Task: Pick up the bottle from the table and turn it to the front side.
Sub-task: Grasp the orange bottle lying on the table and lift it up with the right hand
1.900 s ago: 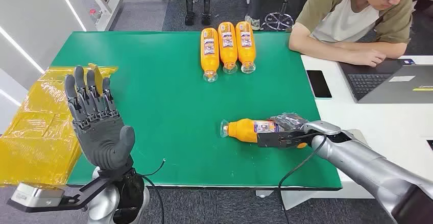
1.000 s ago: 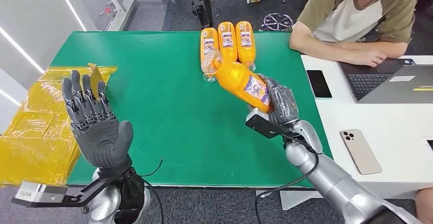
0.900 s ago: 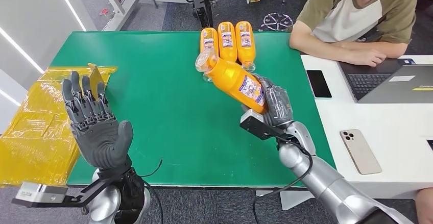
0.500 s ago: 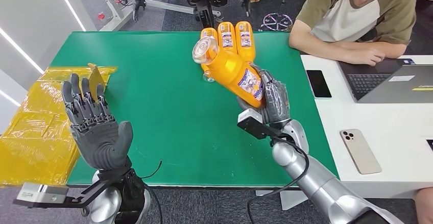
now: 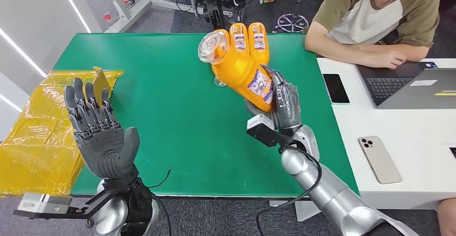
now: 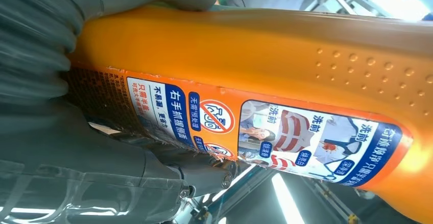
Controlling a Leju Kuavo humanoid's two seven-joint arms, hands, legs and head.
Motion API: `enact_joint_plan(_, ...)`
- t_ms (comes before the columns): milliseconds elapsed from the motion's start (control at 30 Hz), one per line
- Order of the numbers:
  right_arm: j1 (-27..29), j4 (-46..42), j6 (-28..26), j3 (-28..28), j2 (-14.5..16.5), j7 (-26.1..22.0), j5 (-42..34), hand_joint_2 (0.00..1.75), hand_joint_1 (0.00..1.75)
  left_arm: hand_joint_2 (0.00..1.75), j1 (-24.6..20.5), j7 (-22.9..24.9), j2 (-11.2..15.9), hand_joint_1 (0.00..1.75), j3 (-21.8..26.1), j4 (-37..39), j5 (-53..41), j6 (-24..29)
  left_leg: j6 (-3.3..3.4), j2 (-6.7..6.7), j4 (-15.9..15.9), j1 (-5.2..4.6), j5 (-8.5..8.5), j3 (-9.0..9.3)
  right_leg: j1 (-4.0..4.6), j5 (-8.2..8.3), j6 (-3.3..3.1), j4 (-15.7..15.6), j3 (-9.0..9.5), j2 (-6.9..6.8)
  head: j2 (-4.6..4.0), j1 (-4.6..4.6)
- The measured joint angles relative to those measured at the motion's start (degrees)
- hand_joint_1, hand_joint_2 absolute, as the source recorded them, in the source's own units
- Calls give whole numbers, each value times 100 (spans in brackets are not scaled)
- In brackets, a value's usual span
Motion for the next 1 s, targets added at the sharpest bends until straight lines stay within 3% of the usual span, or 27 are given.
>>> enact_joint_plan(267, 289, -477, 122, 62, 296, -225, -114, 175, 175, 175, -318, 489, -51, 0, -116, 677, 190, -797, 0, 2, -1, 0, 0, 0, 0, 0, 0, 0, -1, 4, 0, 0)
enact_joint_plan(467, 346, -592, 340, 203, 492, -216, -167, 175, 175, 175, -476, 562, -141, 0, -194, 1070, 240, -1022, 0, 4, -1, 0, 0, 1, 0, 0, 0, 0, -2, 5, 0, 0)
enact_joint_plan(633, 345, -599, 1030, 443, 562, -158, -341, 175, 175, 175, -585, 602, -145, 0, -271, 1227, 328, -1280, 0, 4, -1, 0, 0, 0, 0, 0, 0, 0, -2, 6, -1, 0)
enact_joint_plan(867, 367, -485, 2092, 769, 575, 194, -204, 175, 175, 175, -633, 482, -137, 0, -265, 1296, 387, -1209, 0, 4, -1, 0, 0, 0, 0, 0, 0, 0, -2, 5, 0, -1)
enact_joint_plan(1000, 375, -374, 2343, 845, 549, 224, -147, 175, 175, 175, -606, 451, -128, 0, -229, 1296, 367, -1158, 0, 4, -1, 0, 0, -1, 0, 0, 0, 0, -1, 4, 0, 0)
